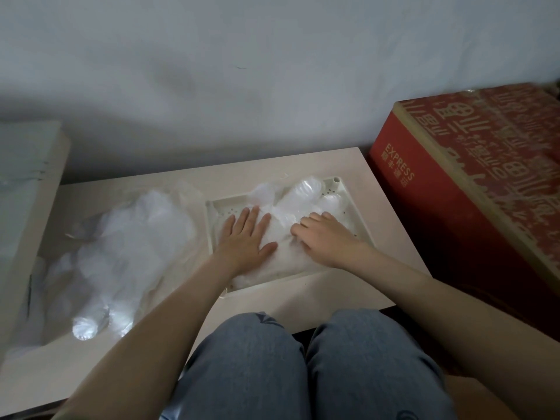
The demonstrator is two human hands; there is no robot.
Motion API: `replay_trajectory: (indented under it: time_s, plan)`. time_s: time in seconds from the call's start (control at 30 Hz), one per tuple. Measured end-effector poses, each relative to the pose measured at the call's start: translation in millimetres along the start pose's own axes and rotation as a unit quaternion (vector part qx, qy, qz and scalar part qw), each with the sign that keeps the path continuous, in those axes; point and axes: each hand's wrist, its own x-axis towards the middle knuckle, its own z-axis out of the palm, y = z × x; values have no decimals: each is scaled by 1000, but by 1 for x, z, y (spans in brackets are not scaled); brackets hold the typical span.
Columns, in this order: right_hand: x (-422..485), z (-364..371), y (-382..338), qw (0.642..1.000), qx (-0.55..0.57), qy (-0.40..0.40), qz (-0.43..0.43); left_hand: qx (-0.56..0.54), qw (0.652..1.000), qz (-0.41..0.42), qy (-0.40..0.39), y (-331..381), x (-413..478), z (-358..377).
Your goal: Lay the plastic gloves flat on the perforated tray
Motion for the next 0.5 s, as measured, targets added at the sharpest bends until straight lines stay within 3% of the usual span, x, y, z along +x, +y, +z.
replay_trajectory:
  time_s: [0.3, 0.5]
  plan:
    - [-2, -15, 28, 973, -41, -29, 226, -5, 1000, 4, 2, -1, 1, 2]
    - [13, -15, 37, 976, 23, -11, 217, -3, 1000, 3, 5, -1, -1, 1]
